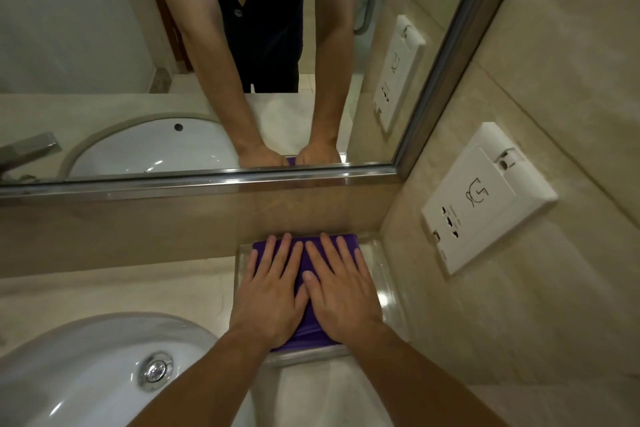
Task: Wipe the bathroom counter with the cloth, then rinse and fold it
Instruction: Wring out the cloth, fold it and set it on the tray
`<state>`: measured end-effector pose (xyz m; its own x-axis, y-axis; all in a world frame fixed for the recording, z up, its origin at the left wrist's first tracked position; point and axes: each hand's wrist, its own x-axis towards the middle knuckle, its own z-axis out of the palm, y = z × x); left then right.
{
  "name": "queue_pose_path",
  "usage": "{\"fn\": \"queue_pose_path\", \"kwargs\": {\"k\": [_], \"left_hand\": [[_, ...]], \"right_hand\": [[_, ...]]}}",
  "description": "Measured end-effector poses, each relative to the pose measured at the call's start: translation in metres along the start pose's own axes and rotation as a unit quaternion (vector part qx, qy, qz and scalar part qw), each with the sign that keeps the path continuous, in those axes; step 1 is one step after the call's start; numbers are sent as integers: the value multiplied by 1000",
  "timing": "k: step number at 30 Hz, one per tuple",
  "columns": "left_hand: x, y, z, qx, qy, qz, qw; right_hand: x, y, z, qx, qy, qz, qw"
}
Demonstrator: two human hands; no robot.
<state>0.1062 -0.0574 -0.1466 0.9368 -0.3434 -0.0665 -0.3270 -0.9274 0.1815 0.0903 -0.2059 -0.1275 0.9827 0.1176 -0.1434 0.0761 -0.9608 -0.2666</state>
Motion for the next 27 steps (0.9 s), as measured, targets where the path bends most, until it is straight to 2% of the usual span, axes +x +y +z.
{"fn": "queue_pose_path", "kwargs": {"k": [3, 6, 10, 13, 16, 23, 27], "left_hand": [[-2, -2, -4, 0, -2, -13, 1000], [-5, -1, -2, 7, -8, -47, 999], [-3, -1, -4, 21, -6, -53, 998], [-10, -1, -6, 9, 5, -36, 999], [-16, -5, -4, -9, -28, -31, 999], [-31, -5, 0, -2, -15, -16, 1000], [-32, -7, -2, -22, -39, -20, 999]], "right_hand": [[0, 15, 1, -37, -12, 15, 999], [-3, 23, 6, -41, -20, 28, 999], [2, 20, -2, -41, -31, 29, 998], [-9, 24, -2, -24, -8, 48, 999], [-19, 26, 7, -2, -23, 60, 998], [-35, 32, 13, 1, -1, 39, 999], [-33, 33, 13, 18, -9, 35, 999]]}}
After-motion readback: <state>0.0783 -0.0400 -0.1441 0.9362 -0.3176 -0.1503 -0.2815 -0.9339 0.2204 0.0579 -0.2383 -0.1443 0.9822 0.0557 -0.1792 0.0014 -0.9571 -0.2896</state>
